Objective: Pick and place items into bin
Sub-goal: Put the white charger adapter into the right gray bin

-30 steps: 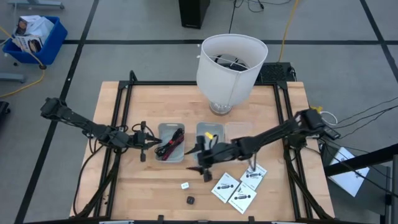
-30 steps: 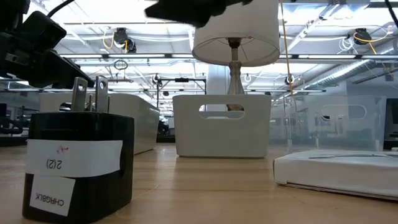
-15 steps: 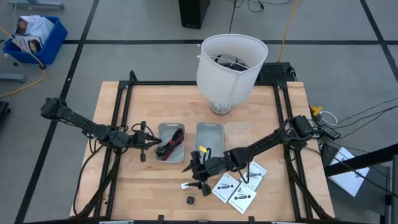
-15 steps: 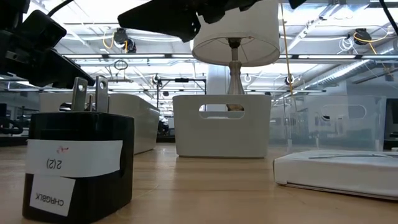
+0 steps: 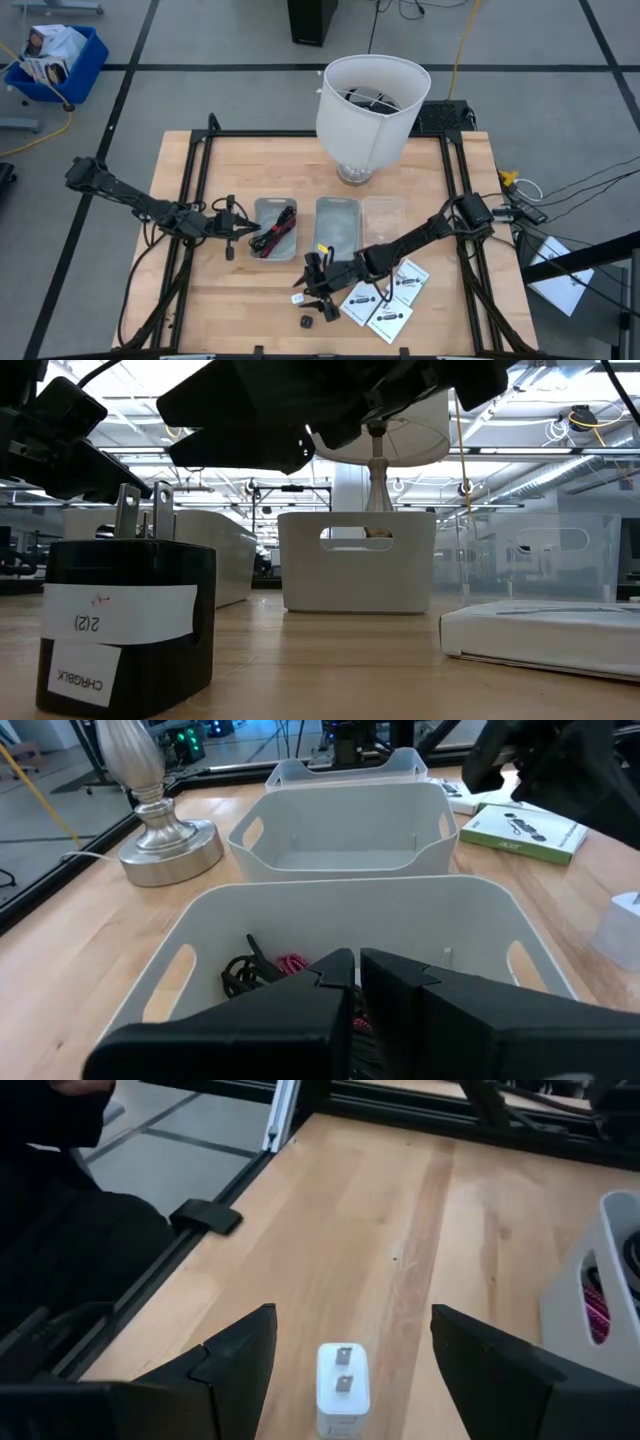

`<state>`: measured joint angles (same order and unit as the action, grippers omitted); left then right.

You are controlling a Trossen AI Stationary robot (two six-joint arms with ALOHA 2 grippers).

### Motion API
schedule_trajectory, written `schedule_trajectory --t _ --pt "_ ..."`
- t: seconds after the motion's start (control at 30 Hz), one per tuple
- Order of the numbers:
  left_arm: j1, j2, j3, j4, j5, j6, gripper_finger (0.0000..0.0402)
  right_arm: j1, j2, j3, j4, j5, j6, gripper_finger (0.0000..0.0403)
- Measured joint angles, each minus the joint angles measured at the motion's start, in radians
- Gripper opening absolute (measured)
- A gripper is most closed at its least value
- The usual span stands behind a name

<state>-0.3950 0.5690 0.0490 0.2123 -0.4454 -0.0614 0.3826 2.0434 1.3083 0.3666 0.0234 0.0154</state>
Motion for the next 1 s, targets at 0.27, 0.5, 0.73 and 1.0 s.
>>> schedule_trajectory --t 0.27,0.5,0.73,1.0 --pt "0.0 0.0 0.0 0.0 0.0 0.003 0.0031 0.006 0.004 0.0 -0.039 0.025 -0.026 0.0254" --pt "0.0 0.0 0.0 0.001 0.0 0.0 0.0031 0.005 0.076 0.031 -0.019 0.031 -0.058 0.0254" --pt "0.0 0.0 0.001 -0.007 0.0 -0.005 0.0031 0.003 0.139 0.091 -0.022 0.0 -0.071 0.0254" --pt "0.0 0.0 0.001 -0.008 0.001 -0.005 0.0031 -0.002 0.138 0.092 -0.068 0.0 -0.061 0.0254"
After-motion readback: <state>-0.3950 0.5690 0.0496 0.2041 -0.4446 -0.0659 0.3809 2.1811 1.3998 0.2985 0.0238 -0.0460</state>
